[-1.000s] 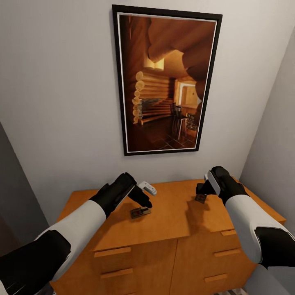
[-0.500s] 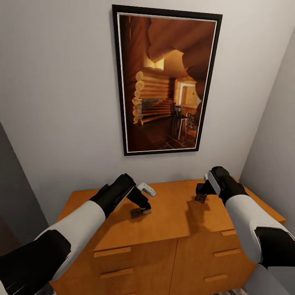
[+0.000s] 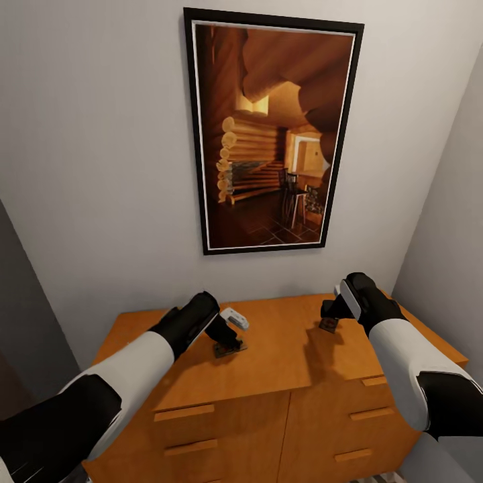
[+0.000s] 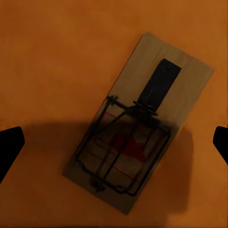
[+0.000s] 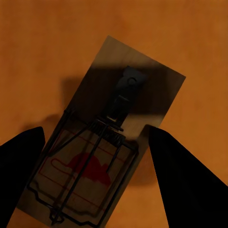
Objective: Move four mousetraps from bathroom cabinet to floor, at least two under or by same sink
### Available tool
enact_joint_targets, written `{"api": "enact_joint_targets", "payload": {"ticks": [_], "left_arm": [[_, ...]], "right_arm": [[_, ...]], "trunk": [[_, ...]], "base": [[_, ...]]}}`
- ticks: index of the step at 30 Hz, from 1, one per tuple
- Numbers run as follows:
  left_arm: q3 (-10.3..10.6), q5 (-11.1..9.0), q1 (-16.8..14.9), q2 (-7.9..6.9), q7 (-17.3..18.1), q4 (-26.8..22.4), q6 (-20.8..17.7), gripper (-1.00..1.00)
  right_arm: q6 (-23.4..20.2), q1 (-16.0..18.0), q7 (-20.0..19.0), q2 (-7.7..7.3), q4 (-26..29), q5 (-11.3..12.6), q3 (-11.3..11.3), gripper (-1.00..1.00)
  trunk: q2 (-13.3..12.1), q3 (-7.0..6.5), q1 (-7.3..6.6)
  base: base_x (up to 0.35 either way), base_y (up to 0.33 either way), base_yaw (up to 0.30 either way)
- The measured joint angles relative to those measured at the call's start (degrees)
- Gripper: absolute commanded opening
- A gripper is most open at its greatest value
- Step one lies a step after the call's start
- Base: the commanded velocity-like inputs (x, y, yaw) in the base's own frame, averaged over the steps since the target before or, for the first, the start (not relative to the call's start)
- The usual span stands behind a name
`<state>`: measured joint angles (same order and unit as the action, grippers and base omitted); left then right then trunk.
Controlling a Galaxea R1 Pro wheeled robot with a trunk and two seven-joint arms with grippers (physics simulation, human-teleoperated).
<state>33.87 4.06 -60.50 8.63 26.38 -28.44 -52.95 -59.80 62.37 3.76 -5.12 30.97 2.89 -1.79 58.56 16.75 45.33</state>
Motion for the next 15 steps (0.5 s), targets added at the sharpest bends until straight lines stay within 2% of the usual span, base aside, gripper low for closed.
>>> {"api": "enact_joint_targets", "payload": {"ticks": [11,13,15], "left_arm": [[-0.14,0.0,-0.01,0.42,-1.23,1.26,0.06,1.0],[0.48,-0.71,0.51,1.07,-0.55,1.9,0.67,1.0],[0.7,-1.37,0.43,1.37,0.16,1.74,1.31,1.0]], "right_arm": [[0.0,0.0,0.0,0.0,0.0,0.0,0.0,-1.0],[0.63,-0.18,0.5,-0.55,-0.65,-0.58,0.04,-1.0],[0.73,-0.17,0.51,-0.42,-1.3,-0.47,0.02,-1.0]], "trunk": [[0.0,0.0,0.0],[0.0,0.0,0.0],[0.0,0.0,0.0]], "base": [[0.0,0.0,0.0],[0.0,0.0,0.0],[0.0,0.0,0.0]]}}
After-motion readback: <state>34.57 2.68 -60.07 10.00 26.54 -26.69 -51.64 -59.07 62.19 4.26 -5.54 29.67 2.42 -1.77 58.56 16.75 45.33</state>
